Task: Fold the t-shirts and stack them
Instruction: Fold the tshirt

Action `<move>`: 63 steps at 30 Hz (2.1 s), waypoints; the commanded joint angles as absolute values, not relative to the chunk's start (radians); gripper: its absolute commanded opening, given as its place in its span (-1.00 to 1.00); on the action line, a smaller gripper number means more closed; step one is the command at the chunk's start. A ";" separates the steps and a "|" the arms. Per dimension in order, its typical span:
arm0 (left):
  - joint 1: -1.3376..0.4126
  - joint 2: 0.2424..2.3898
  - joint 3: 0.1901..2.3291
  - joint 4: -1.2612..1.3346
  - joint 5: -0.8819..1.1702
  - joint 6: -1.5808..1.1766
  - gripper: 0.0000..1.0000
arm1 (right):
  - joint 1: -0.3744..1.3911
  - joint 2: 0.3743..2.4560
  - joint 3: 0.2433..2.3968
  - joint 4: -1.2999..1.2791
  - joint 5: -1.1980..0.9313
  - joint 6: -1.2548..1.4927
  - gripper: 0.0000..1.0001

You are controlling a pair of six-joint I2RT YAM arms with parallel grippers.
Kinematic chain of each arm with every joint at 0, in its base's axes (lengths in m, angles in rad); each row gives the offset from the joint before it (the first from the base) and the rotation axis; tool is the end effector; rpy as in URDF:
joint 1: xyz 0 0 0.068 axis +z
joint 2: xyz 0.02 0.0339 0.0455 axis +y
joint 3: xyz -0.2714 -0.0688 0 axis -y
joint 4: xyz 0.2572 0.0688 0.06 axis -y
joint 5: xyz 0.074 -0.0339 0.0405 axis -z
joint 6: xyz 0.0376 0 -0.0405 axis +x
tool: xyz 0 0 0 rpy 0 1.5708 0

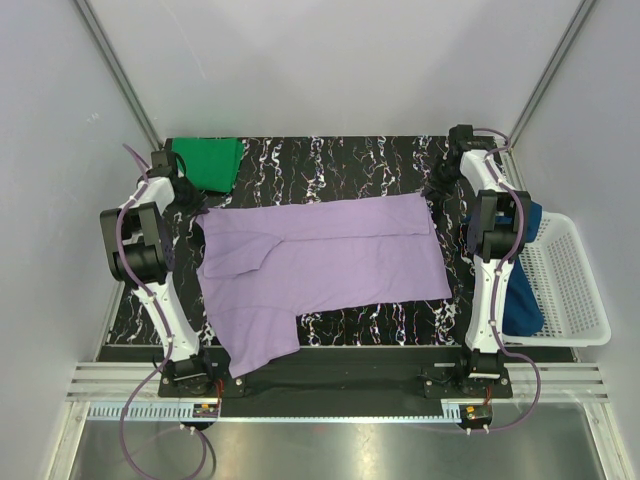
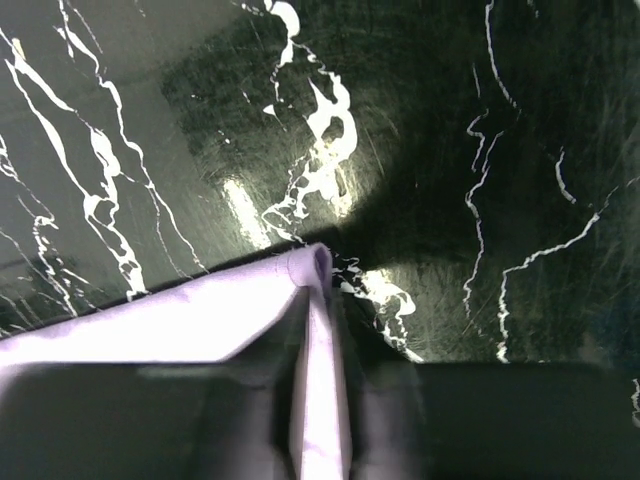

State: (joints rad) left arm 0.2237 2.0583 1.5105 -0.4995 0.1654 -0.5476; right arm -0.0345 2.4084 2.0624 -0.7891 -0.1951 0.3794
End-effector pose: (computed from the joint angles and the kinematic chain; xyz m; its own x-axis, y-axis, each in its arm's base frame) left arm 0.4436 0.0946 0.1743 -0.6489 -0.6743 -0.3526 -0.5580 0.7367 -0.3820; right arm 0.5307 -0.0110 0.1638 -0.8594 0.3932 -0.3269 0.2910 0.9018 0.3196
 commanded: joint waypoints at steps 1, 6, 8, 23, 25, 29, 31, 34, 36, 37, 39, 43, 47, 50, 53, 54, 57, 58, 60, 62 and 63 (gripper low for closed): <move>0.221 2.060 1.525 -0.485 0.181 -0.537 -0.95 | -0.031 2.390 2.114 -0.762 -0.172 0.380 -0.52; 0.221 2.066 1.529 -0.488 0.183 -0.532 -0.95 | -0.031 2.387 2.111 -0.772 -0.179 0.377 -0.49; 0.222 2.069 1.534 -0.489 0.186 -0.532 -0.95 | -0.031 2.379 2.100 -0.761 -0.184 0.376 -0.52; 0.222 2.088 1.542 -0.502 0.187 -0.540 -1.00 | -0.031 2.427 2.169 -0.758 -0.163 0.403 -1.00; 0.222 2.091 1.542 -0.502 0.187 -0.541 -1.00 | -0.031 2.410 2.158 -0.741 -0.149 0.420 -1.00; 0.222 2.088 1.543 -0.503 0.176 -0.541 -1.00 | -0.031 2.367 2.106 -0.661 -0.127 0.442 -1.00; 0.221 2.088 1.543 -0.508 0.172 -0.541 -1.00 | -0.032 2.361 2.097 -0.646 -0.130 0.456 -1.00; 0.222 2.082 1.536 -0.506 0.164 -0.543 -1.00 | -0.032 2.365 2.099 -0.621 -0.143 0.466 -1.00; 0.222 2.082 1.531 -0.506 0.167 -0.543 -1.00 | -0.032 2.359 2.089 -0.611 -0.144 0.468 -1.00; 0.224 2.080 1.529 -0.506 0.169 -0.543 -1.00 | -0.032 2.358 2.085 -0.615 -0.144 0.468 -1.00; 0.222 2.077 1.525 -0.503 0.175 -0.543 -1.00 | -0.034 2.367 2.121 -0.659 -0.131 0.451 -0.94; 0.222 2.080 1.528 -0.500 0.176 -0.548 -1.00 | -0.032 2.343 2.091 -0.715 -0.135 0.436 -0.53; 0.222 2.088 1.529 -0.499 0.184 -0.549 -1.00 | -0.032 2.293 2.010 -0.692 -0.138 0.423 -0.45; 0.227 2.085 1.534 -0.502 0.181 -0.546 -1.00 | -0.032 2.310 2.020 -0.736 -0.169 0.408 -0.43; 0.230 2.091 1.540 -0.505 0.187 -0.546 -1.00 | -0.032 2.299 1.984 -0.720 -0.181 0.414 -0.43; 0.230 2.091 1.539 -0.505 0.189 -0.546 -1.00 | -0.032 2.293 1.955 -0.710 -0.183 0.420 -0.44; 0.230 2.091 1.534 -0.503 0.189 -0.546 -1.00 | -0.032 2.286 1.940 -0.696 -0.187 0.426 -0.46; 0.230 2.092 1.534 -0.503 0.189 -0.546 -1.00 | -0.032 2.286 1.939 -0.701 -0.187 0.423 -0.46; 0.230 2.092 1.534 -0.502 0.189 -0.546 -1.00 | -0.032 2.284 1.933 -0.704 -0.189 0.419 -0.47; 0.230 2.094 1.532 -0.500 0.189 -0.546 -1.00 | -0.032 2.281 1.931 -0.701 -0.190 0.420 -0.48; 0.230 2.094 1.532 -0.499 0.187 -0.548 -1.00 | -0.031 2.281 1.933 -0.700 -0.192 0.420 -0.51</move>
State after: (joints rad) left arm 0.2237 2.0853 1.5127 -0.5217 0.1730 -0.5488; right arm -0.0345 2.3554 1.9358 -0.7086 -0.1772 0.4301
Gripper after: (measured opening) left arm 0.008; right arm 0.257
